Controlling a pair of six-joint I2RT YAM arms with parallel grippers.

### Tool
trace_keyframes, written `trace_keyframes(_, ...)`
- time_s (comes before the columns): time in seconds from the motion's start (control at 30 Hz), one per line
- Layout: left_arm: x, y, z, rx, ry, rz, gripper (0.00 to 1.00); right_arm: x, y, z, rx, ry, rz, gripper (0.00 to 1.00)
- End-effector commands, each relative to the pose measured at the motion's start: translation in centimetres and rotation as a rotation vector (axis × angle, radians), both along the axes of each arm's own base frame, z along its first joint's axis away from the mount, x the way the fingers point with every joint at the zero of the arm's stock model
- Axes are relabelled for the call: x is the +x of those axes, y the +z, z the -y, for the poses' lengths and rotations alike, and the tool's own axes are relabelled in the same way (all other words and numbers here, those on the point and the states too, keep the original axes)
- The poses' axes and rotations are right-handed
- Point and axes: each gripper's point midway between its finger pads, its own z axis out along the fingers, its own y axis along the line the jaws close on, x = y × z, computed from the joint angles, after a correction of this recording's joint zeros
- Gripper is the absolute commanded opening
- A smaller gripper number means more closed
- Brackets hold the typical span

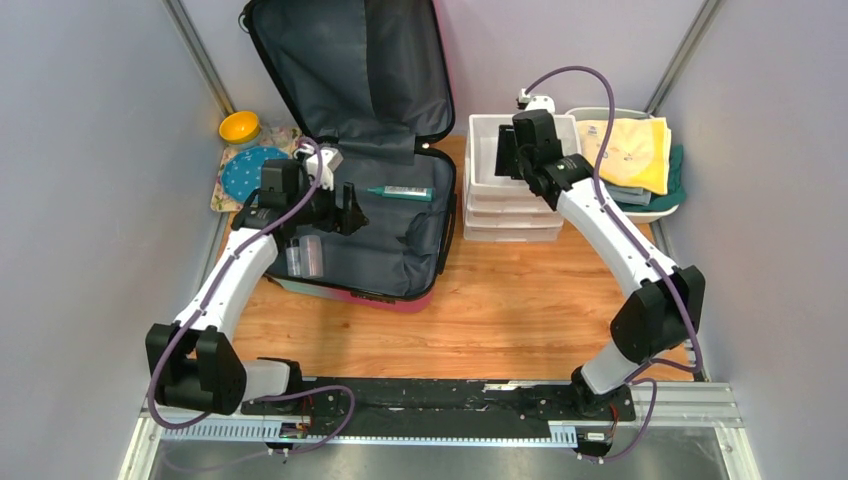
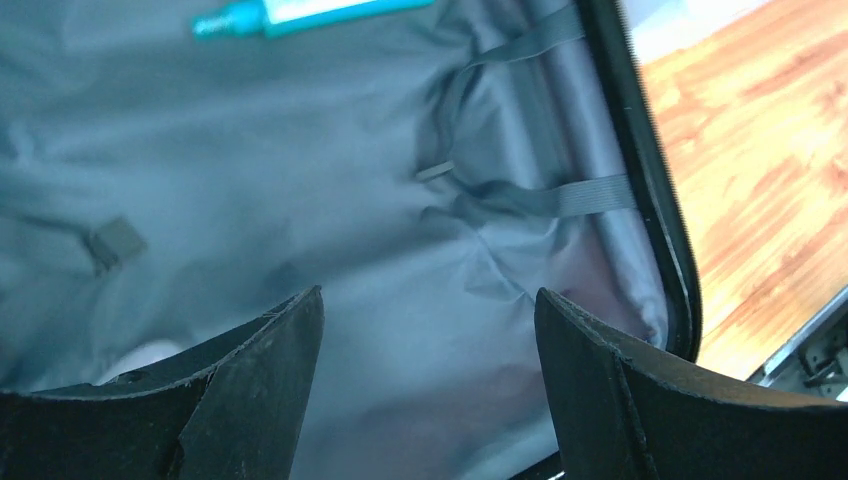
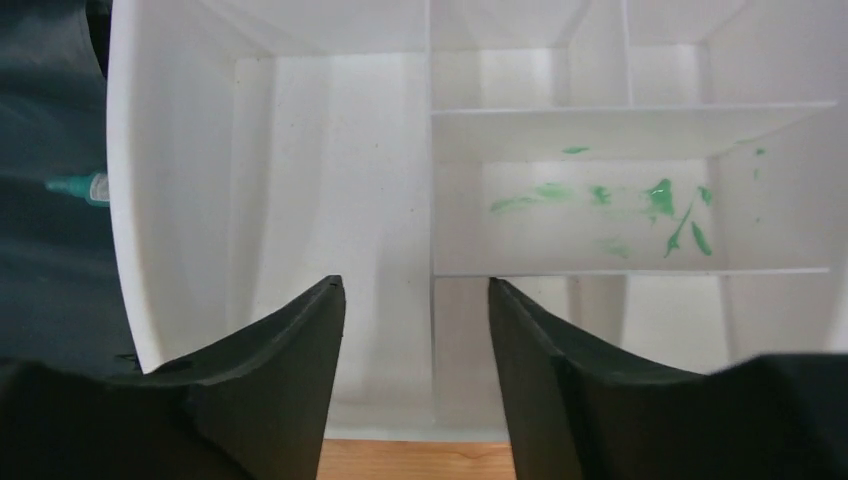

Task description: Open, take out, and arrange the luggage

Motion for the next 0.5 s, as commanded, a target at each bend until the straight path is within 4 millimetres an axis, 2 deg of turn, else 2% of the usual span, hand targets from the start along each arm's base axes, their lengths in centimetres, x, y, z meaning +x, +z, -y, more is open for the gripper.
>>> trace_keyframes(0.0,-0.7,-1.7,-2.7,-0.043,0.166,-0.156,0.85,0.4,5.5,-0.3,0.045,0.037,0.148,0.66)
trace_keyframes(0.03,-0.8,-2.0,-3.0,-0.04,0.18,-0.166,0.85,0.1,5.9,-0.3,0.034,0.056,0.155,0.73)
trace_keyframes(0.07,-1.0,-2.1,-3.3,-0.033,0.198,-0.163,0.85,-0.1,6.3,-0.2,0.03,0.066,0.159,0.77)
trace_keyframes(0.2,-1.7,-4.8,-6.0,0.065,0.354,-0.23,0.85,-1.3,8.3,0.1,-0.007,0.131,0.202,0.88)
trace_keyframes(0.3,-2.4,-6.9,-8.0,0.136,0.456,-0.302,0.84,-2.3,10.0,-0.3,-0.022,0.245,0.232,0.89)
trace_keyframes(0.33,-2.4,-7.3,-8.4,0.14,0.472,-0.314,0.84,-3.0,10.8,-1.5,0.008,0.34,0.241,0.89)
trace_keyframes(0.47,-2.3,-8.8,-9.7,0.187,0.522,-0.355,0.83,-4.4,11.1,-2.9,0.0,0.483,0.209,0.89)
